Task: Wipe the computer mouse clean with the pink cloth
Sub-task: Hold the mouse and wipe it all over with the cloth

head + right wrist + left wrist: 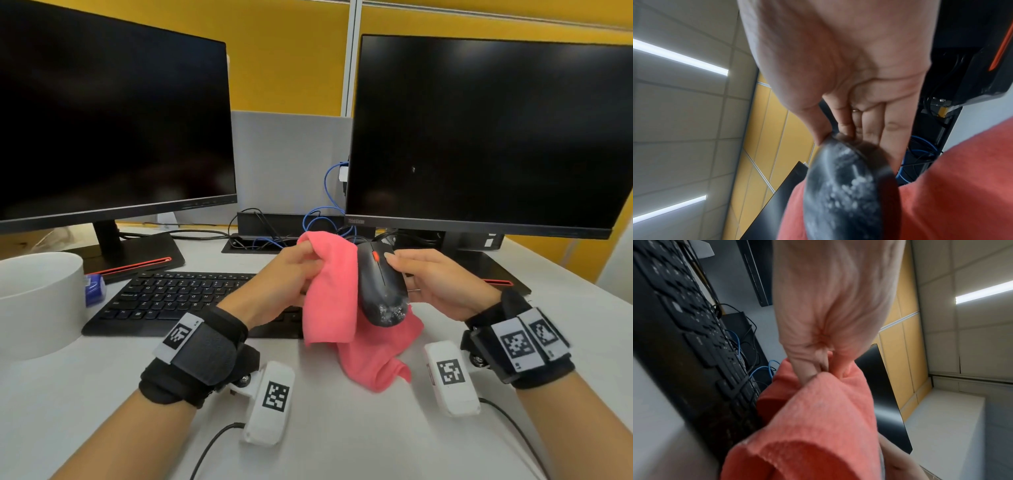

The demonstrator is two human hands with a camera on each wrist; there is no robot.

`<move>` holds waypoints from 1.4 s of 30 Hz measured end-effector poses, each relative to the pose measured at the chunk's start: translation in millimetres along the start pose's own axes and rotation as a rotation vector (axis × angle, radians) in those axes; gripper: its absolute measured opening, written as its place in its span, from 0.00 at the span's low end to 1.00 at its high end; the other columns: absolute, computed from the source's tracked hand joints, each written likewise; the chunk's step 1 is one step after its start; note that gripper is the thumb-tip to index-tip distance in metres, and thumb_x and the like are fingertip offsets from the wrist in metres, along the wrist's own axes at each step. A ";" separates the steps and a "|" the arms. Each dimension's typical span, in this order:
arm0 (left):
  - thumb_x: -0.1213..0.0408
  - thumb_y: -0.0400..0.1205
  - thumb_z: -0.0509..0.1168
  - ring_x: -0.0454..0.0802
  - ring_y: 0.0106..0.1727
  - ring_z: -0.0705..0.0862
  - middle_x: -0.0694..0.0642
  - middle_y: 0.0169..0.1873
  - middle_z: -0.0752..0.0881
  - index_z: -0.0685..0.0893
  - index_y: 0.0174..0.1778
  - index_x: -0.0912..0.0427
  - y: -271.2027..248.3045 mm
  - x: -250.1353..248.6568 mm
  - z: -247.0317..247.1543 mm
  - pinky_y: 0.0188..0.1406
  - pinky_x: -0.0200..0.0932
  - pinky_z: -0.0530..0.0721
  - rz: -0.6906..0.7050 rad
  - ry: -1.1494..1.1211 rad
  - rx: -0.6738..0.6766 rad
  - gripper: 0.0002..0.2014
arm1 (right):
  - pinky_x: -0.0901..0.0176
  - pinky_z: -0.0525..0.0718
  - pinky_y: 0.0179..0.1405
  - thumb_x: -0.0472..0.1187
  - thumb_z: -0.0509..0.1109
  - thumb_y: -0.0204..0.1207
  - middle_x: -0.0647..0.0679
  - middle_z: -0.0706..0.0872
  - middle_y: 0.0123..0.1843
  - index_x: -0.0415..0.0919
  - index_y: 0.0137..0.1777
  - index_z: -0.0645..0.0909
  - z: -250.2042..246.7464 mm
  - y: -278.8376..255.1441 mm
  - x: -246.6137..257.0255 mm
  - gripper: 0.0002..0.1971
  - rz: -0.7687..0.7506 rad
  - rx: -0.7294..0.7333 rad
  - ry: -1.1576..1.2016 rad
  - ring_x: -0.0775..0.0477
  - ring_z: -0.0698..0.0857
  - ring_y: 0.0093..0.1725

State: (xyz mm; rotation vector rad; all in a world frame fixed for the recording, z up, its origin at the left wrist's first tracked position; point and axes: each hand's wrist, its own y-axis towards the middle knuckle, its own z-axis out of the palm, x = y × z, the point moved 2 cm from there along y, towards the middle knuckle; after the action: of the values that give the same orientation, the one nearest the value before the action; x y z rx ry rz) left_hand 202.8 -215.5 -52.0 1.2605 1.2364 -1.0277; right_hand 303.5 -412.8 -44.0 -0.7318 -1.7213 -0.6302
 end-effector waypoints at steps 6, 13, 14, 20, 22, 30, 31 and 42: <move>0.67 0.80 0.72 0.46 0.50 0.90 0.48 0.54 0.91 0.84 0.63 0.51 -3.6 -1.1 4.8 0.39 0.52 0.91 0.102 0.083 -0.006 0.16 | 0.59 0.86 0.33 0.46 0.64 0.84 0.49 0.88 0.40 0.42 0.45 0.79 12.5 -3.3 1.3 0.09 0.005 0.070 0.007 0.47 0.88 0.32; 0.65 0.75 0.77 0.45 0.50 0.91 0.51 0.48 0.93 0.89 0.58 0.55 -1.8 0.3 7.6 0.32 0.46 0.90 0.101 0.062 -0.084 0.15 | 0.59 0.80 0.28 0.45 0.66 0.83 0.38 0.78 0.43 0.39 0.44 0.74 22.6 -5.6 4.2 0.11 -0.028 0.136 -0.025 0.48 0.83 0.27; 0.65 0.77 0.75 0.47 0.50 0.91 0.53 0.49 0.93 0.89 0.59 0.56 -0.4 1.3 6.5 0.35 0.48 0.91 0.092 0.059 -0.081 0.14 | 0.57 0.81 0.30 0.46 0.66 0.83 0.38 0.79 0.43 0.37 0.46 0.74 22.5 -5.2 3.3 0.11 -0.030 0.143 -0.041 0.47 0.84 0.29; 0.77 0.87 0.57 0.49 0.43 0.90 0.59 0.50 0.90 0.85 0.61 0.64 0.3 1.2 0.3 0.47 0.46 0.91 0.020 -0.003 0.050 0.14 | 0.63 0.84 0.29 0.44 0.64 0.84 0.48 0.90 0.40 0.40 0.46 0.76 18.2 -7.5 4.4 0.08 -0.028 0.089 -0.069 0.48 0.89 0.31; 0.74 0.86 0.55 0.51 0.42 0.89 0.59 0.47 0.89 0.84 0.56 0.64 0.0 -2.3 0.6 0.48 0.46 0.90 -0.027 -0.113 0.095 0.13 | 0.62 0.85 0.30 0.44 0.65 0.84 0.48 0.90 0.40 0.39 0.48 0.76 17.5 -7.8 5.3 0.09 -0.031 0.075 -0.067 0.48 0.89 0.32; 0.71 0.73 0.78 0.51 0.53 0.91 0.55 0.50 0.93 0.87 0.60 0.60 -2.4 1.9 7.8 0.52 0.49 0.90 0.105 0.105 0.009 0.18 | 0.58 0.87 0.32 0.45 0.65 0.84 0.37 0.86 0.45 0.36 0.50 0.77 23.9 -8.6 6.3 0.10 -0.037 0.110 -0.054 0.41 0.88 0.36; 0.70 0.72 0.78 0.50 0.51 0.92 0.54 0.48 0.93 0.88 0.57 0.59 -1.9 2.2 7.9 0.50 0.48 0.91 0.106 0.110 -0.005 0.17 | 0.58 0.87 0.31 0.45 0.64 0.84 0.36 0.86 0.45 0.35 0.49 0.76 25.3 -9.1 6.4 0.11 -0.041 0.120 -0.059 0.40 0.88 0.36; 0.60 0.83 0.68 0.60 0.45 0.92 0.62 0.46 0.92 0.87 0.57 0.60 -1.9 -0.1 4.2 0.46 0.58 0.91 0.071 0.093 -0.064 0.11 | 0.58 0.86 0.33 0.44 0.64 0.83 0.40 0.90 0.41 0.34 0.51 0.78 29.3 -14.7 8.7 0.11 -0.047 0.212 -0.124 0.44 0.89 0.34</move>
State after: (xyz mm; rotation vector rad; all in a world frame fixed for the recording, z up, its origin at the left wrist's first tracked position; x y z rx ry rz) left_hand 201.3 -219.8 -52.5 1.3056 1.2761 -0.8799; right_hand 272.1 -399.9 -43.6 -0.5934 -1.8907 -0.4326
